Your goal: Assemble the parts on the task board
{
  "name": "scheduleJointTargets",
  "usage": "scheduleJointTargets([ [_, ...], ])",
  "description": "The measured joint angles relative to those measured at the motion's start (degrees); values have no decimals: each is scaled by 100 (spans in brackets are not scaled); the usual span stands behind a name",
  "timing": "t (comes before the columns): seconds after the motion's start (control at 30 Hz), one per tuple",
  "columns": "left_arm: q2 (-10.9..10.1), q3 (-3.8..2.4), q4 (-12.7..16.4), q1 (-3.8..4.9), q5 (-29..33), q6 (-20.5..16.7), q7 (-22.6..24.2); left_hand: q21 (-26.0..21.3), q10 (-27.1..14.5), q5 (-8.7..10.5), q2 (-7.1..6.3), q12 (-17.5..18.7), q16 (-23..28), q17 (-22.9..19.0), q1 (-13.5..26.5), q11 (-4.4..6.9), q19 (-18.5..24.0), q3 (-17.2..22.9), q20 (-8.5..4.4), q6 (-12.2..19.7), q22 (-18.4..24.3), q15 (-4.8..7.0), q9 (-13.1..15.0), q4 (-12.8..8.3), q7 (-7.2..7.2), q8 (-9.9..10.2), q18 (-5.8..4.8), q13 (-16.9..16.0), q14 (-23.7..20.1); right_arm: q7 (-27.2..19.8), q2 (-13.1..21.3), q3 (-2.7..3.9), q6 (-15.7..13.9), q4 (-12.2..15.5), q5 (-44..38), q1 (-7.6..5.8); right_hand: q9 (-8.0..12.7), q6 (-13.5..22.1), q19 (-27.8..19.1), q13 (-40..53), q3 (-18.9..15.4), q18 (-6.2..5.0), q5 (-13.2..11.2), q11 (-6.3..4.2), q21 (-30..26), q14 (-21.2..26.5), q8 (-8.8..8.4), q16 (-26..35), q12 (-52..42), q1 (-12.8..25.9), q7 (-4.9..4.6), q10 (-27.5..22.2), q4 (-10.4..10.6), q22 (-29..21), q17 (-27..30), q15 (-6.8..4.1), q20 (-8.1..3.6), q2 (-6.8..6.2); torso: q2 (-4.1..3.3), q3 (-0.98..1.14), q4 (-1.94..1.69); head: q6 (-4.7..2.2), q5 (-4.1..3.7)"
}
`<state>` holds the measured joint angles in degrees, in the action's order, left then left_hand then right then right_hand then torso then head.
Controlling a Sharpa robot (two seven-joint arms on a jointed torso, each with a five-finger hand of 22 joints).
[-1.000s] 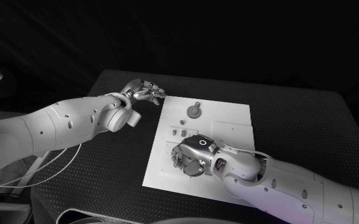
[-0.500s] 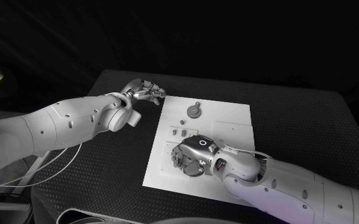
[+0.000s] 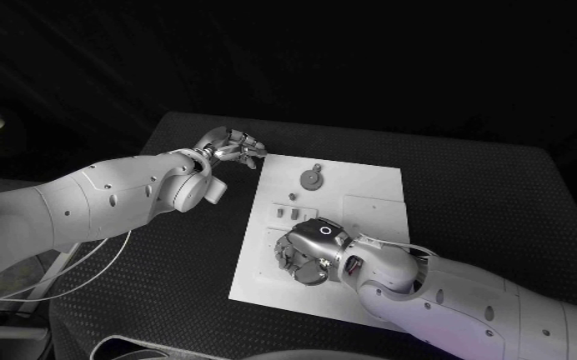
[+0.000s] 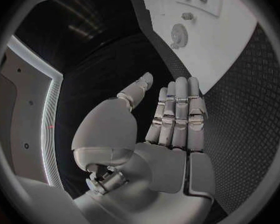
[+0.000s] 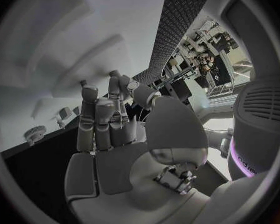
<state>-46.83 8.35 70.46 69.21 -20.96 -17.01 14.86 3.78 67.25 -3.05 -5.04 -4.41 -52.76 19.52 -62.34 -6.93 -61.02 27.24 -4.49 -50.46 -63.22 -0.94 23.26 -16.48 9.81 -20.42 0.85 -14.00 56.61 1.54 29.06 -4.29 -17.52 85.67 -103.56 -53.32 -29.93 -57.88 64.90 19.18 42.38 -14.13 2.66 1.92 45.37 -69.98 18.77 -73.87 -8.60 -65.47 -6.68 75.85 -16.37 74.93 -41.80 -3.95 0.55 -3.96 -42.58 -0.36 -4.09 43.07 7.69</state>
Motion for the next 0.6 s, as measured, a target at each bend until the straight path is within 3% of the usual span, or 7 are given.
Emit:
scheduleJointTargets([
  [0.6,0,0,2,0,0,3,-1,0,-14,0,0,0,0,5,0,-14,0,0,0,0,3,0,-4,0,0,0,0,0,0,24,-3,1,11,-23,13,-1,0,3,0,7,-1,-1,0,0,0,-1,30,0,24,12,0,0,-1,-1,5,1,1,-12,0,2,3,1,-8],
])
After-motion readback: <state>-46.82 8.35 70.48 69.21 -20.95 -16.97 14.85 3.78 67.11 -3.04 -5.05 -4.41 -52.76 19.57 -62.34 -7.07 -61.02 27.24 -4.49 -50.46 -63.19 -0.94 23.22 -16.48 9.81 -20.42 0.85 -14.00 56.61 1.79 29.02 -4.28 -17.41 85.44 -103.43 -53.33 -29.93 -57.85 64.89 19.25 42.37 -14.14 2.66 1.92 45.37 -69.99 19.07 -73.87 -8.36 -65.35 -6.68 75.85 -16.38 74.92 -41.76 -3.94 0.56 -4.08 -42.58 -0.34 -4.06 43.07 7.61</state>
